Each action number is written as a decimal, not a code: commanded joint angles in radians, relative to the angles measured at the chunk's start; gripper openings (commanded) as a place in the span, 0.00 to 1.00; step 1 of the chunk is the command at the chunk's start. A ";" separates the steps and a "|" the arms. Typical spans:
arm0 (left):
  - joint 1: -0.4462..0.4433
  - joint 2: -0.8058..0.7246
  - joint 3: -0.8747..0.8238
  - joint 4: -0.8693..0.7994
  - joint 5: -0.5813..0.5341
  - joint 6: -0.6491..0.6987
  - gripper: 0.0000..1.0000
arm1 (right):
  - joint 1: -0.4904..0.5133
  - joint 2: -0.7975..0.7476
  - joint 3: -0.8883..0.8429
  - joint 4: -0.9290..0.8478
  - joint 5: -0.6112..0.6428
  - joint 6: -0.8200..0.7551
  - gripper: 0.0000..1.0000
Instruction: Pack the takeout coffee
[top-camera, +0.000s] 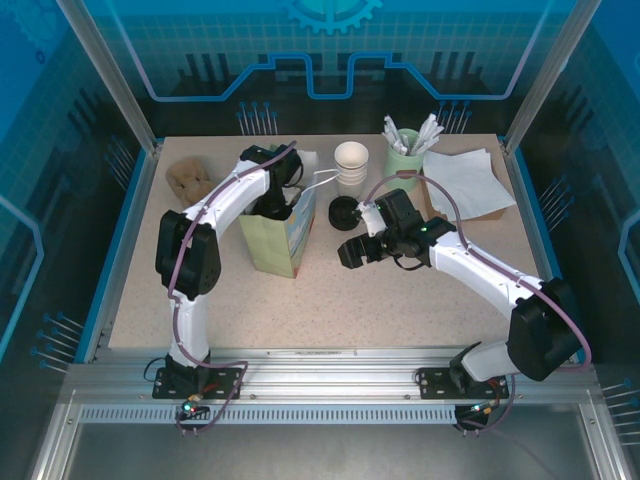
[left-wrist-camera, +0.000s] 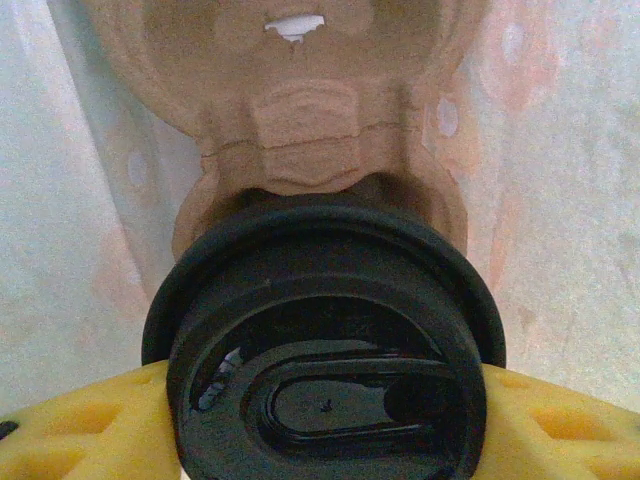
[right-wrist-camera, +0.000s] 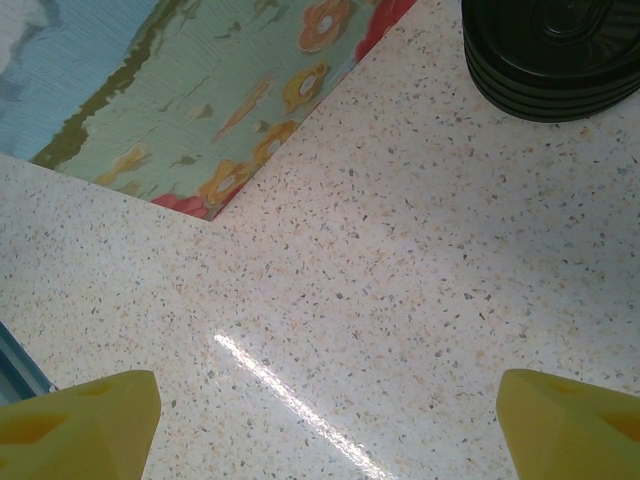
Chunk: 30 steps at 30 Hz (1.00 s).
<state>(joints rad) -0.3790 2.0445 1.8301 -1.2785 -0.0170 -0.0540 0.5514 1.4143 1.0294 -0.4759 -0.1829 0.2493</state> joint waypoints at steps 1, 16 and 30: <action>0.005 0.032 -0.008 0.058 -0.041 -0.018 0.65 | 0.019 0.015 0.040 -0.018 0.003 -0.009 0.89; 0.004 -0.036 0.040 0.024 -0.018 -0.010 0.75 | 0.024 0.010 0.047 -0.023 0.007 -0.010 0.89; 0.003 -0.073 0.072 -0.001 -0.013 -0.007 0.77 | 0.029 0.002 0.036 -0.018 0.011 -0.006 0.89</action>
<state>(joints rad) -0.3786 2.0212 1.8645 -1.2583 -0.0219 -0.0536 0.5587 1.4158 1.0424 -0.4797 -0.1825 0.2493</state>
